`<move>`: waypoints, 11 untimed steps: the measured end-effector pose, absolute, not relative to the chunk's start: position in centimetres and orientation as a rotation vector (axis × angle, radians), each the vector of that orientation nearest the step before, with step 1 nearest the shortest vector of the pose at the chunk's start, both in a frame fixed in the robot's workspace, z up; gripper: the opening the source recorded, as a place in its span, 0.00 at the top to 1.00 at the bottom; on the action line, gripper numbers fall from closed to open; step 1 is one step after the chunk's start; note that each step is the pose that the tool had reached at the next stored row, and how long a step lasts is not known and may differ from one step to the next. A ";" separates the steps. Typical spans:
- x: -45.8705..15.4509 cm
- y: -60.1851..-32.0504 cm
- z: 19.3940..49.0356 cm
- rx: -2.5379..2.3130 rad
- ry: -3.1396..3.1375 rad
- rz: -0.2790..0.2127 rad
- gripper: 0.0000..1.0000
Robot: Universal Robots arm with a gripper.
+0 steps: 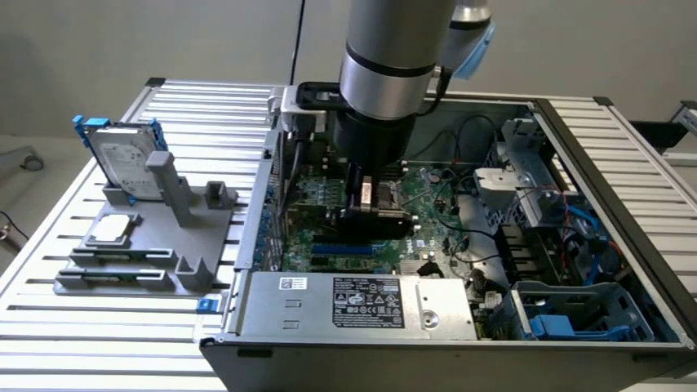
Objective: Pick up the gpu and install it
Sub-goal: 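Insert the gpu into the slot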
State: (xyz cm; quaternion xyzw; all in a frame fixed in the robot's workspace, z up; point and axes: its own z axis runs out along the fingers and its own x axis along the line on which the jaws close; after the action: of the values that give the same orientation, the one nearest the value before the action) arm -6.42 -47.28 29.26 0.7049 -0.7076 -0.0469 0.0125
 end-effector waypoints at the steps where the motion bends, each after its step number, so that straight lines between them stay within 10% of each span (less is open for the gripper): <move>1: -6.4 -47.3 29.1 2.197 -2.205 -0.147 0.73; 11: -6.5 -47.3 28.9 2.196 -2.205 -0.148 0.73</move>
State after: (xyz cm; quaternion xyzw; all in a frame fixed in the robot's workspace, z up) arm -6.51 -47.28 28.89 0.7048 -0.7076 -0.0476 0.0132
